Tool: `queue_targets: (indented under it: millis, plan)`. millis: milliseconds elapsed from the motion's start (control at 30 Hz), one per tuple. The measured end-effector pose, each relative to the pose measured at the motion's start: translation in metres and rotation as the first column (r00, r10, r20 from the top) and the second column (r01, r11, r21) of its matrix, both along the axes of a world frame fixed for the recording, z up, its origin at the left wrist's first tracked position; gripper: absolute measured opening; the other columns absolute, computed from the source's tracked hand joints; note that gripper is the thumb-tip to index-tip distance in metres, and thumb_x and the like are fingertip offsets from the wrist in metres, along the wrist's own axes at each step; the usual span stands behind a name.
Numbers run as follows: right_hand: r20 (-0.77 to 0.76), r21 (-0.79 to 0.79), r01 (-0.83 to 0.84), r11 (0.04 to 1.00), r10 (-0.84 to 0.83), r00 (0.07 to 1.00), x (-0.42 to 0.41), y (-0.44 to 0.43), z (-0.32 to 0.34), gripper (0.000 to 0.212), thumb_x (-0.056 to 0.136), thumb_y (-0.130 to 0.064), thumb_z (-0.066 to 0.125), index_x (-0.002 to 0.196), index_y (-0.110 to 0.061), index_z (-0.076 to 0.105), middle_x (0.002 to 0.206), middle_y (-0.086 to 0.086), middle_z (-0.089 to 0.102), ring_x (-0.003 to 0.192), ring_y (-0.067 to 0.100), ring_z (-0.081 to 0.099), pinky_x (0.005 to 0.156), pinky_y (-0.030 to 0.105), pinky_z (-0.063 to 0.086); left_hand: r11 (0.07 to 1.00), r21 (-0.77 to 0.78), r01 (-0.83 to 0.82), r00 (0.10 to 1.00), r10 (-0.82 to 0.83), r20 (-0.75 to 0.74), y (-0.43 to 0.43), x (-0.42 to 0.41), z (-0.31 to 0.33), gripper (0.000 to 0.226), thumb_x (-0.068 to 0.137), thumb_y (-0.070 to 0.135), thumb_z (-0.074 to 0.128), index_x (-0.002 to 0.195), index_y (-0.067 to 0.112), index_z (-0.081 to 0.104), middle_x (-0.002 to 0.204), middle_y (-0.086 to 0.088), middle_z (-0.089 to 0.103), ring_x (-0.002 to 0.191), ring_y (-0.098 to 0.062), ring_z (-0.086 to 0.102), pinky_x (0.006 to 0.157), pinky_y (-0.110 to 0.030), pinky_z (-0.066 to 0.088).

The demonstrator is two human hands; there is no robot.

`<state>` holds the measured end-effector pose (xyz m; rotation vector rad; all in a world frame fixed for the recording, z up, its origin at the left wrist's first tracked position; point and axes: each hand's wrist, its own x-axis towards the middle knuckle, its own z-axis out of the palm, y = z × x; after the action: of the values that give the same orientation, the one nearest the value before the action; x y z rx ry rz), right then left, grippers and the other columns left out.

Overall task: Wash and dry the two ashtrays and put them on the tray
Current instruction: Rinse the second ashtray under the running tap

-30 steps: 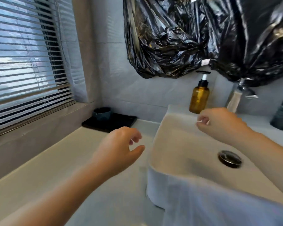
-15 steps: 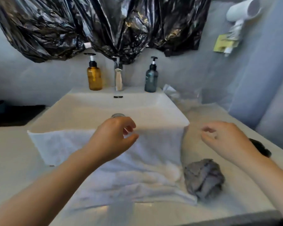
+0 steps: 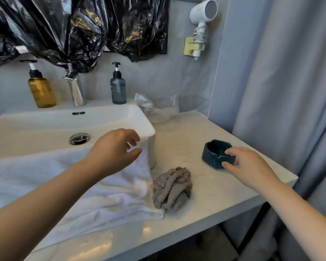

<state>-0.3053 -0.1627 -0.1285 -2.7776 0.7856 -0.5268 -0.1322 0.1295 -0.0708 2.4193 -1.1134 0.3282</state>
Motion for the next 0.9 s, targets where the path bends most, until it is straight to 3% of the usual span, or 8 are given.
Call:
queue_targets:
  millis: [200,267,333,400,567,767,900]
  plan:
    - [-0.048,0.049,0.021,0.999,-0.018,0.999,0.026,-0.027,-0.017,0.048,0.088,-0.03,0.065,0.133,-0.017,0.053,0.129,0.003,0.057,0.106,0.021,0.059,0.082,0.03,0.046,0.999,0.04,-0.022,0.999,0.021,0.03,-0.004,0.006,0.0,0.026,0.086,0.033,0.066,0.108,0.02,0.066,0.097,0.007,0.067,0.084,-0.009,0.063,0.079,-0.032,0.056]
    - [-0.077,0.014,0.035,0.999,-0.034,0.996,0.035,-0.032,-0.021,0.036,0.088,-0.031,0.064,0.122,-0.02,0.061,0.119,0.002,0.063,0.101,0.022,0.061,0.077,0.032,0.049,0.999,0.042,-0.03,0.999,0.028,0.036,-0.004,0.007,0.001,0.025,0.086,0.033,0.066,0.108,0.021,0.066,0.097,0.008,0.067,0.084,-0.008,0.062,0.079,-0.03,0.056]
    - [-0.114,-0.016,0.059,0.998,-0.06,0.992,0.041,-0.037,-0.021,0.017,0.088,-0.034,0.064,0.097,-0.02,0.068,0.095,0.001,0.068,0.084,0.022,0.061,0.062,0.03,0.045,0.999,0.039,-0.033,0.999,0.031,0.041,-0.003,0.009,0.004,0.026,0.086,0.033,0.066,0.108,0.021,0.066,0.097,0.009,0.067,0.085,-0.008,0.063,0.08,-0.03,0.056]
    - [-0.121,-0.004,0.069,0.998,-0.069,0.99,0.043,-0.041,-0.023,0.019,0.088,-0.035,0.065,0.083,-0.017,0.066,0.081,0.002,0.065,0.075,0.023,0.058,0.054,0.029,0.037,0.998,0.042,-0.036,0.998,0.034,0.051,-0.003,0.009,0.005,0.025,0.086,0.033,0.066,0.109,0.022,0.066,0.097,0.009,0.067,0.085,-0.007,0.063,0.079,-0.03,0.056]
    - [-0.032,0.056,0.043,0.997,-0.042,0.999,0.041,-0.032,-0.02,0.015,0.091,-0.03,0.063,0.083,-0.017,0.062,0.083,0.002,0.06,0.075,0.023,0.054,0.056,0.031,0.034,0.998,0.051,-0.024,0.999,0.022,0.035,-0.003,0.011,0.004,0.027,0.086,0.035,0.065,0.11,0.022,0.065,0.098,0.01,0.066,0.086,-0.006,0.062,0.08,-0.03,0.056]
    - [0.087,0.0,-0.123,0.992,0.122,0.989,0.032,0.002,0.004,0.015,0.091,-0.03,0.061,0.081,-0.019,0.057,0.083,-0.007,0.055,0.08,0.017,0.051,0.063,0.03,0.034,1.0,-0.005,-0.022,0.999,0.022,-0.03,0.001,0.015,0.005,0.028,0.086,0.036,0.066,0.11,0.024,0.063,0.099,0.011,0.066,0.084,-0.002,0.062,0.074,-0.022,0.053]
    - [0.187,-0.043,-0.336,0.941,0.338,0.922,0.028,0.041,0.023,0.017,0.089,-0.026,0.063,0.079,-0.028,0.05,0.077,-0.02,0.047,0.076,0.0,0.045,0.063,0.013,0.03,0.999,-0.043,-0.027,0.996,0.023,-0.091,0.011,0.015,0.004,0.029,0.085,0.041,0.064,0.109,0.024,0.064,0.095,0.014,0.065,0.08,0.004,0.061,0.07,-0.016,0.05]
